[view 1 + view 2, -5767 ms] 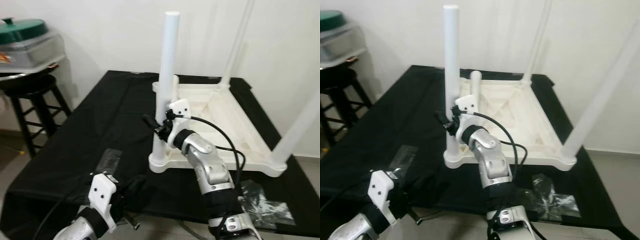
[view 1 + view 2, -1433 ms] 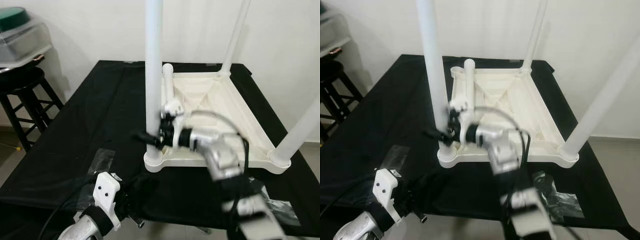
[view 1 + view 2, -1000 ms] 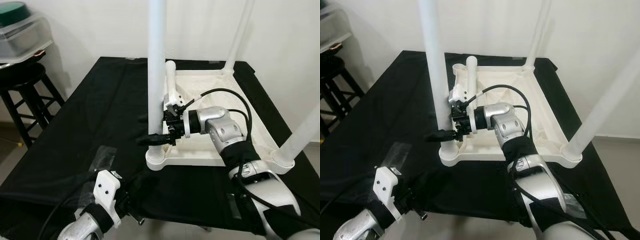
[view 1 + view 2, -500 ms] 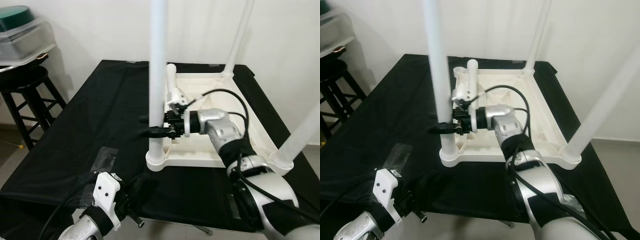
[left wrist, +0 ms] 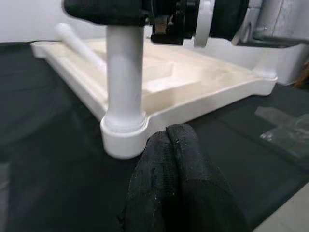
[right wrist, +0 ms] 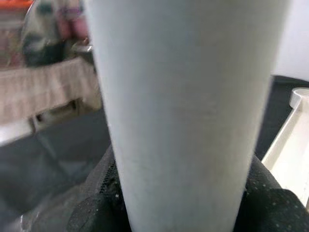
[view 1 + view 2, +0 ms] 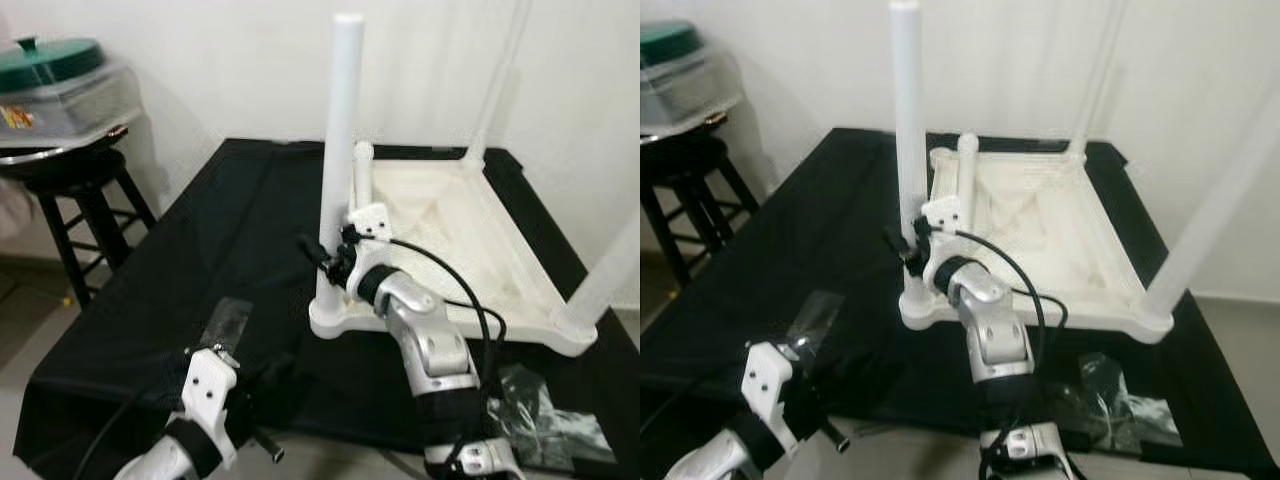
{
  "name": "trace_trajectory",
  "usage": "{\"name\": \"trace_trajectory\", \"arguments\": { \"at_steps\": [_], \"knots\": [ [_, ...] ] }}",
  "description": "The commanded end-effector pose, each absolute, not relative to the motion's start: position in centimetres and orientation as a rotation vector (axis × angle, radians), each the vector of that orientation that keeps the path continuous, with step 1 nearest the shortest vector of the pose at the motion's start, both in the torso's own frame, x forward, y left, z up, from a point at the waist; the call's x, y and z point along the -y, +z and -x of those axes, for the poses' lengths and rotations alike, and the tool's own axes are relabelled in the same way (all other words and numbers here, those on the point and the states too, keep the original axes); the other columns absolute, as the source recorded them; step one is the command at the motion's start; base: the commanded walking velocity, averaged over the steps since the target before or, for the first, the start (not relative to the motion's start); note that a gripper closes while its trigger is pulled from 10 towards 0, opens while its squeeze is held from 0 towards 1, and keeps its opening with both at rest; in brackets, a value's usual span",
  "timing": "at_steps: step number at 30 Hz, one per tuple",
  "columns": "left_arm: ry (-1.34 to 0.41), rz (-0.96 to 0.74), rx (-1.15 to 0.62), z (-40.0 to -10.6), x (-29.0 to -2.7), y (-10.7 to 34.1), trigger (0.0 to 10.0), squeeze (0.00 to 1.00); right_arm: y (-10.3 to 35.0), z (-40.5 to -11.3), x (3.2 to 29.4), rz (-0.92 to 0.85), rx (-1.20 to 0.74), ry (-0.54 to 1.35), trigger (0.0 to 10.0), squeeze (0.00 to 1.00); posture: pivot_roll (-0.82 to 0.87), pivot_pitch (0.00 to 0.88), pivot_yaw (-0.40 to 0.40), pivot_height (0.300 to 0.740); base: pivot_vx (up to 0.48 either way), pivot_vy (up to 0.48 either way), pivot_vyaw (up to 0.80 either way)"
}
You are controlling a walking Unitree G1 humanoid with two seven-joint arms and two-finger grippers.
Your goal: Building children table
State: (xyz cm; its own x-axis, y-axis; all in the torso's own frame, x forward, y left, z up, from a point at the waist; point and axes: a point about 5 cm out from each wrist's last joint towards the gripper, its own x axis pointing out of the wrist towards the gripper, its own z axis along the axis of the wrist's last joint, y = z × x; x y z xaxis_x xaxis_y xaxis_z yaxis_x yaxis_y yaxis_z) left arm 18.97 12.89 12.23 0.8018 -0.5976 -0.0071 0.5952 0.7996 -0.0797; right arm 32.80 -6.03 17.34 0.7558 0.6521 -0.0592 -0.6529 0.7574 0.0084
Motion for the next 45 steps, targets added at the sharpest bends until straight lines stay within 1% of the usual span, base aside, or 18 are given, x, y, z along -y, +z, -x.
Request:
{"name": "trace_trajectory", "arguments": {
  "at_steps": [1,2,3,4,5,9,10,11,12,13,16,22,23,26,27,43,44,45],
  "knots": [
    [-0.65,0.082,-0.049,-19.0,-12.8,12.0,10.0,0.0,13.1,-31.6,5.4,0.001,-0.261,0.777,0.0,0.0,0.04,0.069,-0.011,0.74,0.0,0.0,0.0],
    [-0.645,0.08,-0.047,-19.0,-12.8,11.9,10.0,0.0,13.2,-31.5,5.3,0.027,-0.26,0.787,10.0,0.0,0.04,0.058,-0.013,0.74,0.0,0.0,0.0],
    [-0.64,0.08,-0.045,-19.0,-12.8,11.9,10.0,0.0,13.9,-31.4,5.1,0.02,-0.244,0.806,10.0,0.93,0.04,0.056,-0.014,0.74,0.0,0.0,0.0],
    [-0.639,0.081,-0.044,-19.0,-12.8,11.9,10.0,0.0,14.3,-31.4,5.0,0.01,-0.234,0.816,10.0,0.93,0.04,0.056,-0.014,0.74,0.0,0.0,0.0],
    [-0.639,0.081,-0.044,-19.0,-12.7,11.9,10.0,0.0,15.3,-31.4,4.6,-0.021,-0.203,0.913,10.0,1.0,0.05,0.052,-0.013,0.74,0.0,0.0,0.0],
    [-0.641,0.082,-0.046,-19.0,-12.7,11.9,10.0,0.0,17.7,-31.0,4.0,-0.028,-0.121,1.058,10.0,1.0,0.05,0.049,-0.01,0.74,0.0,0.0,0.0],
    [-0.643,0.082,-0.047,-19.0,-12.6,11.8,10.0,0.0,19.1,-31.0,4.0,-0.008,-0.065,1.164,10.0,1.0,0.05,0.045,-0.009,0.74,0.0,0.0,0.0],
    [-0.644,0.083,-0.047,-19.0,-12.6,11.8,10.0,0.0,20.3,-31.4,4.4,0.024,-0.018,1.256,10.0,0.23,0.05,0.045,-0.008,0.74,0.0,0.0,0.0],
    [-0.645,0.083,-0.048,-19.0,-12.6,11.8,10.0,0.0,21.0,-31.8,4.7,0.047,0.01,1.316,10.0,0.23,0.05,0.045,-0.008,0.74,0.0,0.0,0.0],
    [-0.646,0.083,-0.048,-19.0,-12.5,11.8,10.0,0.0,21.5,-32.4,5.2,0.106,0.033,1.36,10.0,0.0,0.06,0.046,-0.004,0.74,0.0,0.0,0.0],
    [-0.644,0.081,-0.048,-19.0,-12.5,11.8,10.0,0.0,22.0,-33.4,6.0,0.242,0.034,1.49,10.0,0.0,0.06,0.045,-0.002,0.74,0.0,0.0,0.0],
    [-0.642,0.08,-0.049,-19.0,-12.6,11.8,10.0,0.0,22.4,-34.0,6.6,0.29,0.01,1.592,10.0,0.0,0.07,0.045,-0.002,0.74,0.0,0.0,0.0],
    [-0.641,0.079,-0.05,-19.0,-12.6,11.8,10.0,0.0,23.0,-34.8,6.5,0.226,-0.014,1.619,3.3,0.0,0.07,0.045,-0.001,0.74,0.0,0.0,0.0],
    [-0.641,0.079,-0.051,-19.0,-12.6,11.8,10.0,0.0,23.2,-35.1,6.5,0.203,-0.024,1.618,3.3,0.0,0.07,0.045,-0.001,0.74,0.0,0.0,0.0],
    [-0.641,0.078,-0.051,-19.0,-12.6,11.8,10.0,0.0,23.2,-35.3,6.5,0.183,-0.037,1.629,0.0,0.0,0.07,0.046,0.0,0.74,0.0,0.0,0.0],
    [-0.638,0.082,-0.045,-18.8,-12.6,12.0,10.0,0.0,18.3,-35.0,8.4,0.169,-0.156,1.565,0.0,0.0,0.06,0.077,-0.016,0.74,0.0,0.0,0.0],
    [-0.637,0.082,-0.043,-18.7,-12.7,12.1,10.0,0.0,15.6,-35.6,6.8,0.167,-0.213,1.071,0.0,0.0,0.07,0.089,-0.027,0.74,0.0,0.0,0.0],
    [-0.636,0.082,-0.042,-18.6,-12.7,12.2,10.0,0.0,14.9,-35.8,6.6,0.167,-0.23,0.886,0.0,0.0,0.07,0.089,-0.027,0.74,0.0,0.0,0.0]
  ]
}}
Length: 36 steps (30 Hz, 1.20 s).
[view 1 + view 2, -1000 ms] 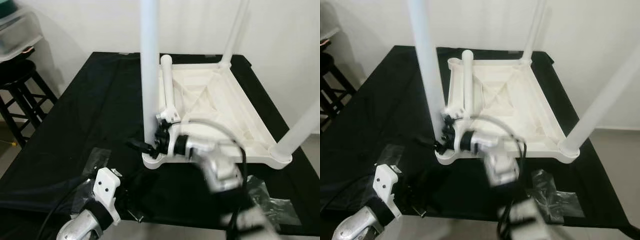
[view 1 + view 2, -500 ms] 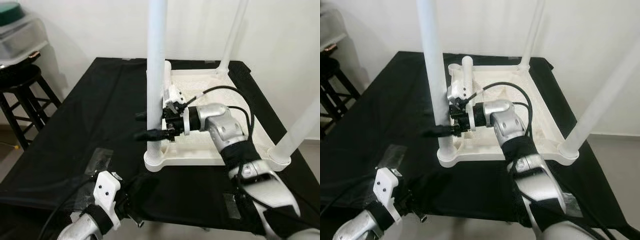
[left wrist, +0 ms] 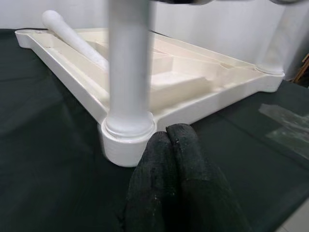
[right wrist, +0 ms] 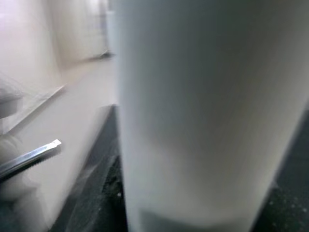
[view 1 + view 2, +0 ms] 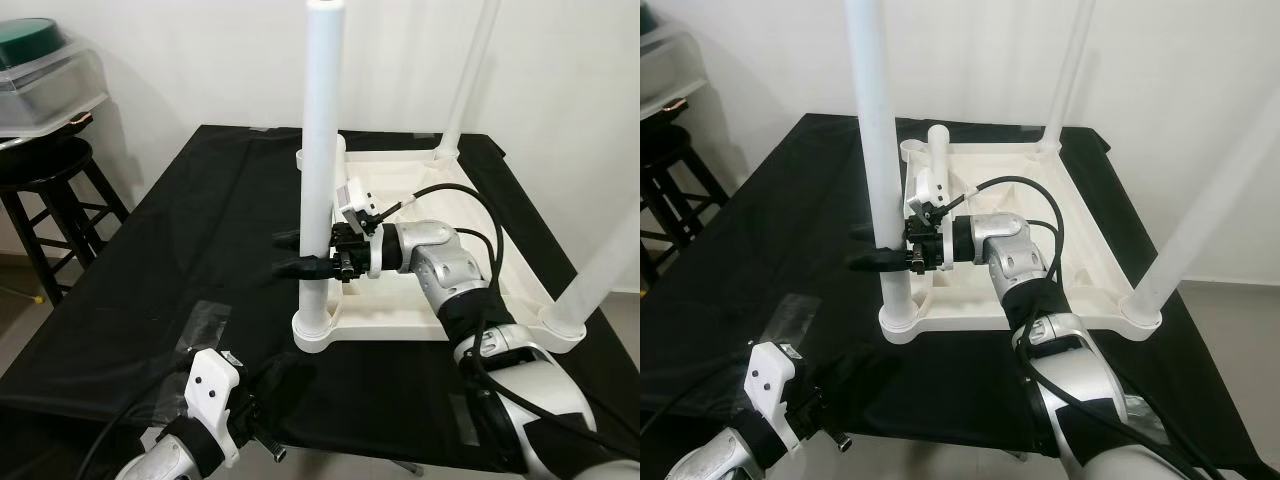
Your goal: Building children table
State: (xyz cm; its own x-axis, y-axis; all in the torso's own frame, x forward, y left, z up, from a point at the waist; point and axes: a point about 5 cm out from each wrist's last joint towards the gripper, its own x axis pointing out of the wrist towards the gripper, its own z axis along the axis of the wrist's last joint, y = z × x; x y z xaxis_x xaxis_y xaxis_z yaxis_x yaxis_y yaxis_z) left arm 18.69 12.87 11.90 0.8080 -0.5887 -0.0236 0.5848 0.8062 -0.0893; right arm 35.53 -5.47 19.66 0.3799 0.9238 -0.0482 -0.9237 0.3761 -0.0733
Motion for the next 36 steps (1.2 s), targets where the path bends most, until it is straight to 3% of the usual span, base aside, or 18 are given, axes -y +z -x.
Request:
{"name": "trace_trajectory", "arguments": {
  "at_steps": [1,2,5,9,12,13,17,18,28,34,35,36],
  "knots": [
    [-0.636,0.082,-0.042,-18.6,-12.7,12.2,10.0,0.0,14.9,-35.8,6.6,0.167,-0.23,0.886,0.0,0.0,0.07,0.089,-0.027,0.74,0.0,0.0,0.0],
    [-0.636,0.081,-0.041,-18.6,-12.8,12.3,10.0,0.0,13.5,-34.3,5.9,0.071,-0.313,0.755,0.0,0.0,0.07,0.108,-0.025,0.74,0.0,0.0,0.0],
    [-0.635,0.077,-0.044,-18.6,-12.9,12.3,10.0,0.0,12.6,-31.5,4.9,-0.03,-0.394,0.685,0.0,0.0,0.07,0.106,-0.013,0.74,0.0,0.0,0.0],
    [-0.643,0.084,-0.047,-18.6,-12.7,12.3,10.0,0.0,13.4,-31.6,3.7,0.069,-0.319,0.778,0.0,0.0,0.06,0.11,-0.017,0.74,0.0,0.0,0.0],
    [-0.647,0.084,-0.049,-18.6,-12.7,12.3,10.0,0.0,13.8,-32.0,2.8,0.041,-0.283,0.792,0.0,0.0,0.06,0.105,-0.015,0.74,0.0,0.0,0.0],
    [-0.639,0.079,-0.048,-18.6,-12.7,12.3,10.0,0.0,14.1,-32.3,2.7,0.01,-0.262,0.758,10.0,0.0,0.06,0.102,-0.015,0.74,0.0,0.0,0.0],
    [-0.633,0.075,-0.048,-18.6,-12.7,12.3,10.0,0.0,14.3,-32.4,2.7,-0.004,-0.25,0.723,10.0,0.0,0.06,0.102,-0.015,0.74,0.0,0.0,0.0],
    [-0.632,0.076,-0.05,-18.7,-12.7,12.3,10.0,0.0,14.6,-32.4,2.7,-0.052,-0.234,0.724,10.0,1.0,0.06,0.096,-0.01,0.74,0.0,0.0,0.0],
    [-0.621,0.096,-0.081,-18.9,-13.2,12.2,10.0,0.0,17.0,-30.5,5.1,-0.181,-0.098,0.85,10.0,1.0,0.02,0.077,0.004,0.74,0.0,0.0,0.0],
    [-0.401,0.128,-0.005,-19.8,-15.3,13.4,10.0,0.0,17.0,-29.0,7.7,-0.238,-0.071,0.842,10.0,1.0,0.0,0.072,0.008,0.74,0.0,0.0,0.0],
    [-0.295,0.128,0.036,-20.1,-16.1,13.8,10.0,0.0,16.9,-27.7,8.1,-0.24,-0.048,0.918,10.0,1.0,-0.01,0.07,0.013,0.74,0.0,0.0,0.0],
    [-0.295,0.128,0.036,-20.1,-16.1,13.8,10.0,0.0,16.9,-27.7,8.1,-0.24,-0.048,0.918,10.0,1.0,-0.01,0.07,0.013,0.74,0.0,0.0,0.0]
  ]
}}
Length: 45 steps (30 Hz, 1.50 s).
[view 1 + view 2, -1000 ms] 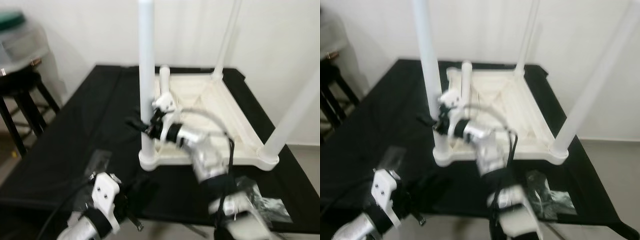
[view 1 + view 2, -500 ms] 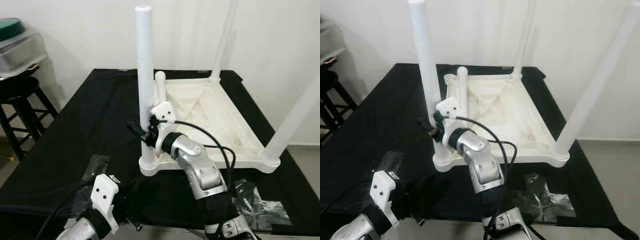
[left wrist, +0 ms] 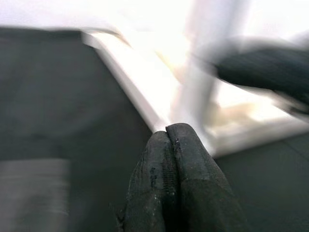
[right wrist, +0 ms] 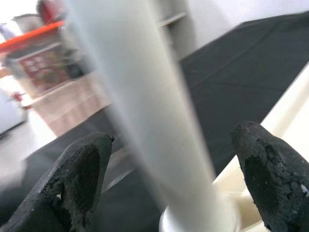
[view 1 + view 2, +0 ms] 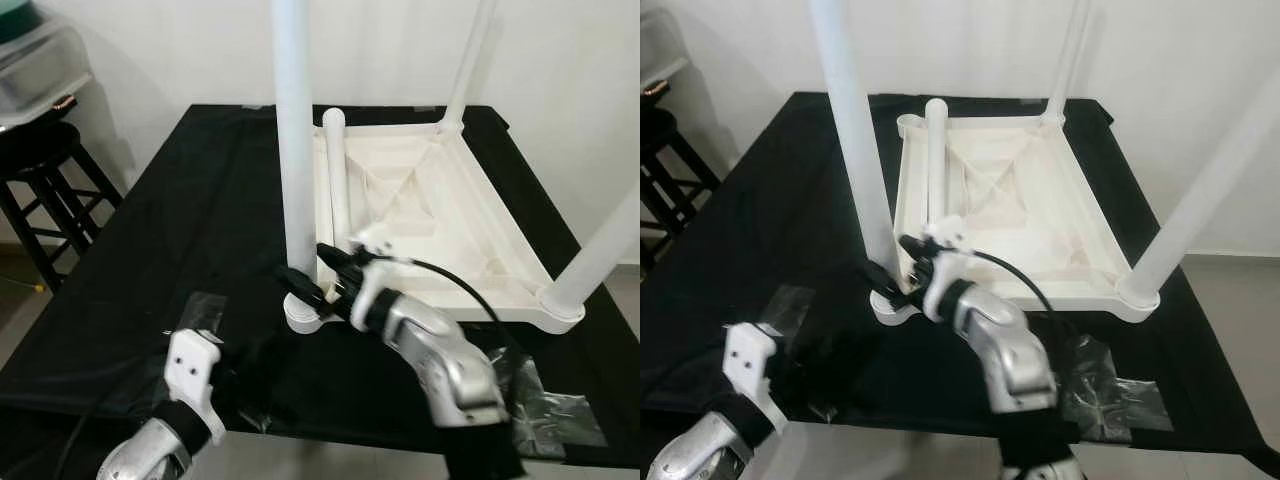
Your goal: Building children table
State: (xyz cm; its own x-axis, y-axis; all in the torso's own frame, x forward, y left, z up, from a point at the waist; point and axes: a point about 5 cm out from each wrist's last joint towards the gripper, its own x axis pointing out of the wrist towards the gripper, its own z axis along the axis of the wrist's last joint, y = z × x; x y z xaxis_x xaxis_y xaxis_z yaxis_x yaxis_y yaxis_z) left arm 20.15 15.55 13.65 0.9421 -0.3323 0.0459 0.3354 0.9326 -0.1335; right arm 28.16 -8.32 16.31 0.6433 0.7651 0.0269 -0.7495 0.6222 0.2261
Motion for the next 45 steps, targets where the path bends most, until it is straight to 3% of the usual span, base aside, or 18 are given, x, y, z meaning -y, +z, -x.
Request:
{"name": "trace_trajectory", "arguments": {
  "at_steps": [1,2,5,22,34,45],
  "knots": [
    [-0.278,0.127,0.042,-20.2,-16.3,13.9,10.0,0.0,16.9,-27.4,8.1,-0.239,-0.044,0.94,10.0,1.0,-0.01,0.07,0.013,0.74,0.0,0.0,0.0],
    [-0.233,0.098,0.042,-20.2,-16.4,13.8,10.0,0.0,16.3,-27.3,8.6,-0.209,-0.056,0.918,10.0,0.0,-0.03,0.07,0.014,0.74,0.0,0.0,0.0],
    [-0.155,0.051,0.042,-20.0,-16.6,13.8,10.0,0.0,15.5,-27.5,9.5,-0.202,-0.073,0.868,10.0,0.0,-0.02,0.067,0.012,0.74,0.0,0.0,0.0],
    [-0.139,0.008,0.039,-20.1,-15.9,13.4,10.0,0.0,14.7,-27.1,9.7,-0.113,-0.07,0.97,10.0,0.0,-0.03,0.049,-0.003,0.74,0.0,0.0,0.0],
    [-0.219,-0.008,0.027,-20.0,-15.3,13.1,10.0,0.0,14.6,-27.0,9.2,-0.127,-0.07,1.008,10.0,0.0,-0.02,0.047,0.013,0.74,0.0,-0.454,0.0],
    [-0.234,0.016,0.034,-20.0,-15.4,13.2,10.0,0.0,14.7,-26.0,8.6,-0.144,-0.062,1.184,10.0,0.0,-0.01,0.056,0.008,0.74,0.0,-0.469,0.0]
  ]
}}
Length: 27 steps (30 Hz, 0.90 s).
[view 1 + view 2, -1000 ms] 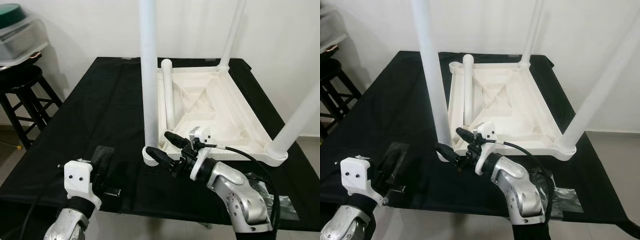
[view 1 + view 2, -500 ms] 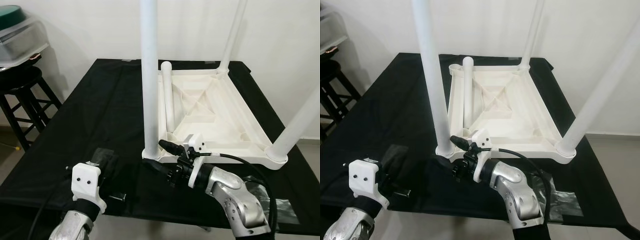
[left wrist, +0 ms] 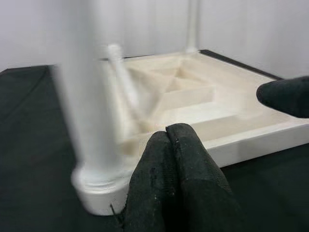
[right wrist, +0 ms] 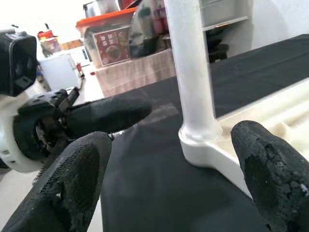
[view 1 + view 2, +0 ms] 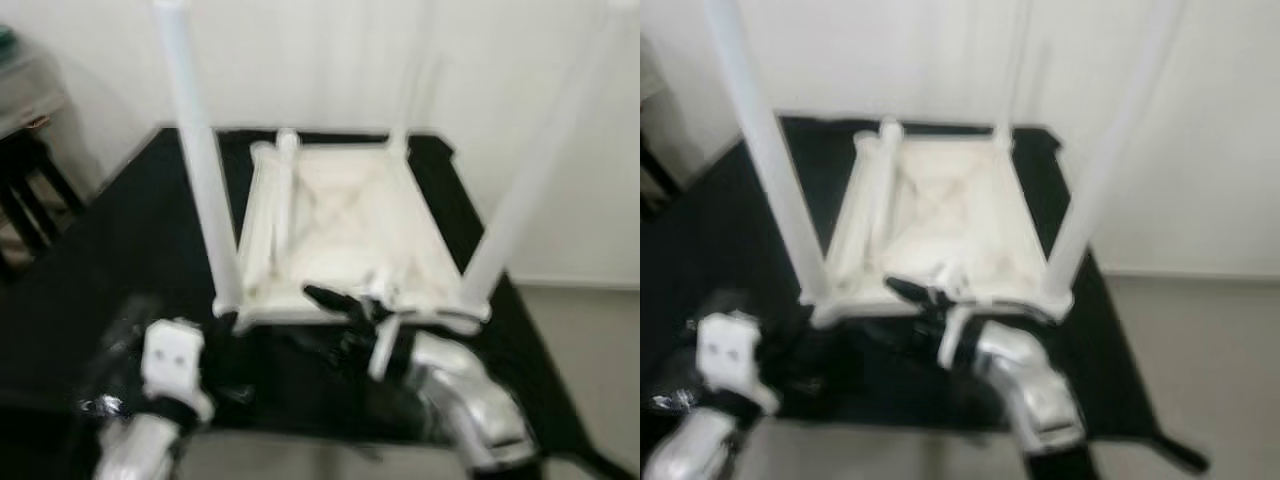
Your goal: Building children table
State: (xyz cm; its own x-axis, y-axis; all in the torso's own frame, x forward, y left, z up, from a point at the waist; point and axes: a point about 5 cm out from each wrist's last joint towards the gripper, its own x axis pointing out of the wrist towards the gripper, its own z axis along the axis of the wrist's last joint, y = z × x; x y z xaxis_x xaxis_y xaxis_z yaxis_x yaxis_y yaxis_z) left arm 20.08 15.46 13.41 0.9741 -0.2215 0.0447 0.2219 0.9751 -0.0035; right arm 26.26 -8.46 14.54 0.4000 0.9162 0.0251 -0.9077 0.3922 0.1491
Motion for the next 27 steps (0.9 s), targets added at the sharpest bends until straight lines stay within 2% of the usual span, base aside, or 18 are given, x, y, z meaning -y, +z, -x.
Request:
{"name": "trace_trajectory", "arguments": {
  "at_steps": [1,17,27],
  "knots": [
    [-0.234,0.016,0.034,-20.0,-15.4,13.2,10.0,0.0,14.7,-26.0,8.6,-0.144,-0.062,1.184,10.0,0.0,-0.01,0.056,0.008,0.74,0.0,-0.469,0.0],
    [-0.242,0.021,0.04,-20.2,-15.3,13.3,10.0,0.0,14.7,-26.4,8.9,-0.159,-0.065,1.186,10.0,0.0,-0.02,0.062,0.001,0.74,0.0,-0.469,0.0],
    [-0.257,0.021,0.034,-20.3,-15.2,13.3,10.0,0.0,15.2,-28.8,10.0,-0.124,-0.025,0.902,10.0,0.0,-0.03,0.068,0.008,0.74,0.0,-0.469,0.0]
  ]
}}
